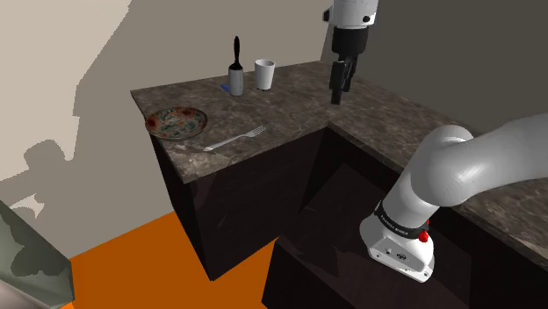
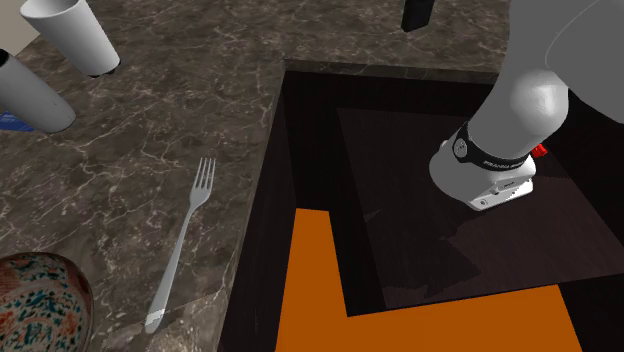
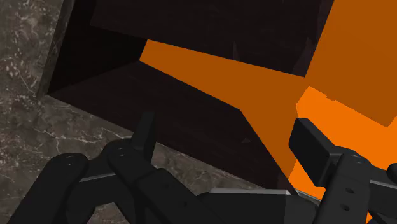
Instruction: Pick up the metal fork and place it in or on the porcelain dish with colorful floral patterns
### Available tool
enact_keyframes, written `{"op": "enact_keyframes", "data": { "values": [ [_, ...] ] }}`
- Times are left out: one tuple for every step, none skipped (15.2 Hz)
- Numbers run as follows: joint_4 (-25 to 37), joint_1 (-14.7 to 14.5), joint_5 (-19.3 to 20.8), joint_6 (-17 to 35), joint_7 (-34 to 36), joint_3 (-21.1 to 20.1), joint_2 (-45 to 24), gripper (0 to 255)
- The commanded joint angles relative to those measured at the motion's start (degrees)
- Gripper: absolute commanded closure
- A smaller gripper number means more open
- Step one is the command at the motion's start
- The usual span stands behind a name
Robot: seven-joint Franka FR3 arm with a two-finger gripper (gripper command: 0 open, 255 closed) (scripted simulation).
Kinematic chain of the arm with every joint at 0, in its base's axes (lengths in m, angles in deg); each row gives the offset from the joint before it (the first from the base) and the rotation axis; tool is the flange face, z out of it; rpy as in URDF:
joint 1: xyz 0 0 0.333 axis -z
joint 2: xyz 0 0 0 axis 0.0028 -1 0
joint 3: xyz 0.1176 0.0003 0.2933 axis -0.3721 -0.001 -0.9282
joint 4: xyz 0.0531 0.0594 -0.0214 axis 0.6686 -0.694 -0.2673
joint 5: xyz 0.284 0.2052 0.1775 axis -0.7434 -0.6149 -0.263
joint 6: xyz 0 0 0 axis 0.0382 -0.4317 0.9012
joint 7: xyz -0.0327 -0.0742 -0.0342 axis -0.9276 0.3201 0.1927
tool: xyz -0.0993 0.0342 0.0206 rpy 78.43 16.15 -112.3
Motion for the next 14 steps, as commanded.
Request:
{"op": "enact_keyframes", "data": {
  "values": [
    [0.0, 0.0, 0.0, 0.0, 0.0, 0.0, 0.0, 0],
    [-0.1, -0.4, 0.6, 2.0, -1.9, 0.5, -1.7, 0],
    [-0.2, -0.9, 1.1, 4.0, -3.8, 1.0, -3.4, 0],
    [-0.1, -1.4, 1.5, 6.0, -5.7, 1.4, -5.2, 0],
    [0.0, -1.8, 2.0, 8.0, -7.5, 1.9, -7.1, 0],
    [0.2, -2.3, 2.4, 9.9, -9.4, 2.3, -9.0, 0],
    [0.5, -2.7, 2.7, 11.8, -11.2, 2.6, -10.9, 0],
    [0.9, -3.2, 3.0, 13.6, -13.0, 3.0, -12.9, 0],
    [1.3, -3.6, 3.3, 15.4, -14.8, 3.3, -14.9, 0],
    [1.8, -4.1, 3.5, 17.2, -16.5, 3.6, -16.9, 0],
    [2.4, -4.6, 3.7, 18.9, -18.3, 3.8, -18.9, 0],
    [3.0, -5.0, 3.8, 20.6, -20.0, 4.0, -20.9, 0],
    [3.7, -5.4, 3.9, 22.2, -21.7, 4.2, -23.0, 0],
    [4.5, -5.9, 4.0, 23.7, -23.4, 4.3, -25.0, 0]
  ]
}}
